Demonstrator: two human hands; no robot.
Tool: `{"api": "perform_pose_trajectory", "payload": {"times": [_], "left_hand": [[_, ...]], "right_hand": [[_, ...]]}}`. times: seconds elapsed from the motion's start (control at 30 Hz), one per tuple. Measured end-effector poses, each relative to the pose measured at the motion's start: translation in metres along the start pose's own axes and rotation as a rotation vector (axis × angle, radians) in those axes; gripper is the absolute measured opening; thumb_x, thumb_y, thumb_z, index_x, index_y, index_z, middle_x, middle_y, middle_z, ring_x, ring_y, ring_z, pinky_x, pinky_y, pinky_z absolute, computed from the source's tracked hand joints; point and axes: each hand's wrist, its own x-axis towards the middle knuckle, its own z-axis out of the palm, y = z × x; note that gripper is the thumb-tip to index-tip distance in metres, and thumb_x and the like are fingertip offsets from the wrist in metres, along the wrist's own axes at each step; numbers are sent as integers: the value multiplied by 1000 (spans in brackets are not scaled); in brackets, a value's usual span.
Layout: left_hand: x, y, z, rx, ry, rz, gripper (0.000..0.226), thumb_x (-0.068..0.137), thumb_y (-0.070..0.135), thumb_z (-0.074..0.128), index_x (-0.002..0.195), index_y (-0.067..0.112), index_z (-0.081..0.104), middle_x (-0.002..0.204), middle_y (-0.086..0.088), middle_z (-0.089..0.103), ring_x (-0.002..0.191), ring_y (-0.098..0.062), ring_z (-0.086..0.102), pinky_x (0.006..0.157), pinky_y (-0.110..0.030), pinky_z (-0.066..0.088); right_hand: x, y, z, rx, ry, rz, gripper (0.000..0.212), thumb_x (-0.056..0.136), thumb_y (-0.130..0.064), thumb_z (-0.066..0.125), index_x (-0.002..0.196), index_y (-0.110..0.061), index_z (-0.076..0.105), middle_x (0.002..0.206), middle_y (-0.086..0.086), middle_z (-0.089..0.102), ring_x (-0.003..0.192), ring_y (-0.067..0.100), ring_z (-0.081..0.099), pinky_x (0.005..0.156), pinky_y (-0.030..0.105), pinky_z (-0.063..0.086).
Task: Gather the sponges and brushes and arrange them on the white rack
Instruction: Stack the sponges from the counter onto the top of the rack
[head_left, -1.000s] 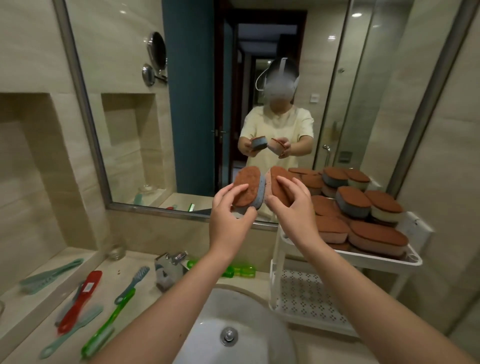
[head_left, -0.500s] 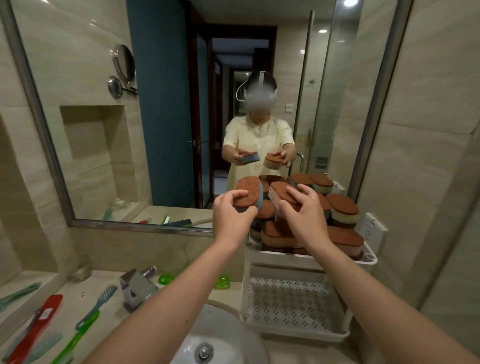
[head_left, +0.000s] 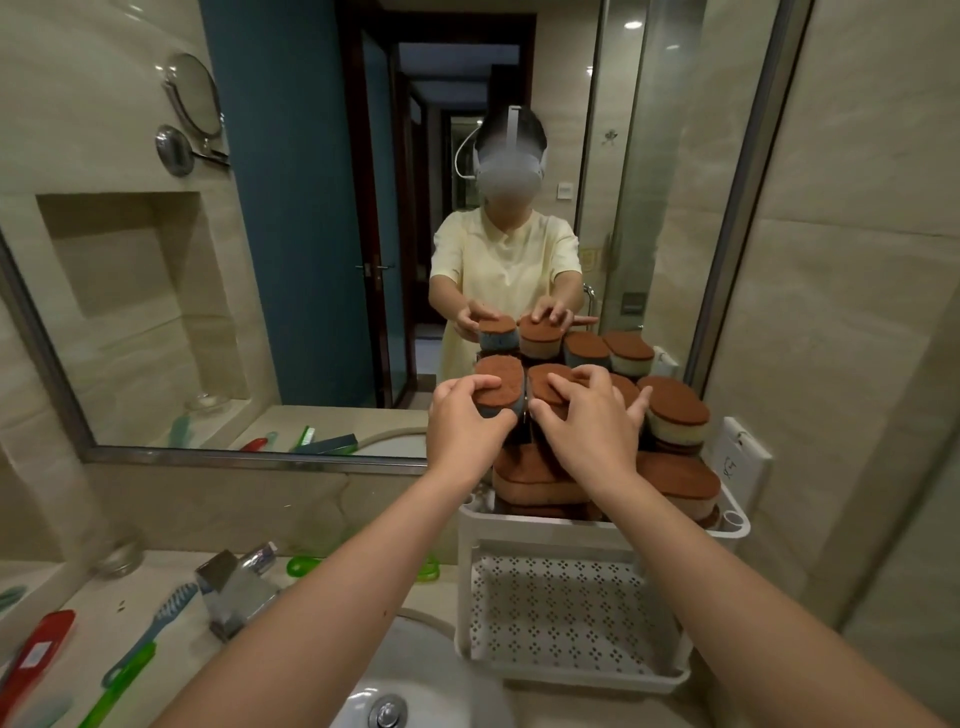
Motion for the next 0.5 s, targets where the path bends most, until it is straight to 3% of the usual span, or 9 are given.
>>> {"api": "perform_pose_trajectory", "payload": {"times": [0.3,0.4,0.5], "left_hand": [[5,-6,12,141,-11,-59,37,75,33,71,110,37,60,126,4,48,120,-18,47,96,-36,47],[3,-7,13,144,-32,-76,38,78,34,69,114,36,58,129,3,47,122,-20,46,98,-40,46],[-1,-6,13,96,-75,-88,43,81,34,67,122,36,55,134,2,44,123,-21,47,101,-43,45]], "right_hand": [[3,2,13,-113,-25,-35,45,91,-56,50,127,-31,62,138,-1,49,132,22,42,113,65,-7],[-1,2,14,-149,-40,-31,46,93,-54,46,127,-28,62,137,0,53,137,24,33,113,67,-6],[-3,2,11,-115,-81,-21,49,95,-52,39,132,-26,58,143,0,49,145,26,19,109,66,-15]]}}
